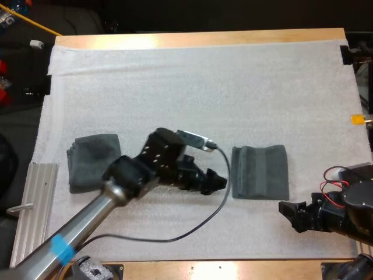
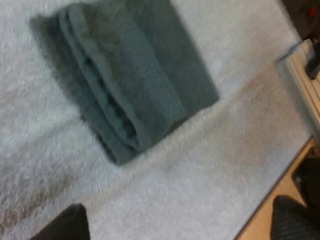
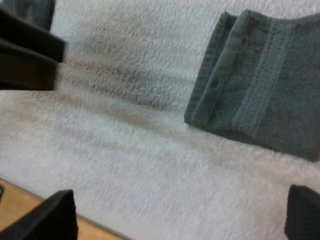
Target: Pick towel from pile, fold and stack
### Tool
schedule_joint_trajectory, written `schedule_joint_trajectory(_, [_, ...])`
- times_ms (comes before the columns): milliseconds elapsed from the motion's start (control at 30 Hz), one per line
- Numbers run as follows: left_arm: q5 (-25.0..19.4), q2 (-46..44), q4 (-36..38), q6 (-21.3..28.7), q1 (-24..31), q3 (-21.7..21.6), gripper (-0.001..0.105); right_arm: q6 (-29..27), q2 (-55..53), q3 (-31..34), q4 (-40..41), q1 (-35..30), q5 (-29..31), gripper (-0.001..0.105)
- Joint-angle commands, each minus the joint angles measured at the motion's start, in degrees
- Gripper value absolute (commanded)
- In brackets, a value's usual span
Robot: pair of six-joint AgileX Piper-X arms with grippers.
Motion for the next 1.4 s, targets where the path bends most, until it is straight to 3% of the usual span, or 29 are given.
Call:
schedule_joint_trajectory(0, [-0.3, 1.9, -2.2, -0.8, -0.3, 0.1, 0.071, -0.7, -0.1, -0.4, 0.1, 0.1, 1.3, 0.081])
schedule_joint_trajectory(200, [0.1, 10.9, -7.8, -2.4, -0.3, 0.1, 0.071, -0.7, -0.1, -0.4, 0.1, 0.1, 3.9, 0.081])
schedule_joint_trajectory(333, [3.8, 16.5, -13.5, -5.0, -0.3, 0.1, 0.071, -0.7, -0.1, -0.4, 0.1, 0.1, 3.9, 0.081])
schedule_joint_trajectory(633, [6.6, 24.4, -19.8, -8.7, -0.3, 0.1, 0.071, -0.7, -0.1, -0.4, 0.1, 0.1, 3.9, 0.081])
schedule_joint_trajectory(800, [10.5, 27.3, -23.0, -11.4, -0.3, 0.1, 0.071, -0.7, -0.1, -0.4, 0.1, 0.1, 3.9, 0.081])
schedule_joint_trajectory(1133, [13.6, 30.4, -27.6, -19.4, -0.3, -0.1, 0.071, -0.7, -0.1, -0.4, 0.1, 0.1, 3.9, 0.081])
schedule_joint_trajectory(1367, [13.5, 31.5, -28.0, -24.7, -0.3, -1.3, 0.069, -0.3, -0.1, -0.4, 0.1, 0.1, 3.9, 0.081])
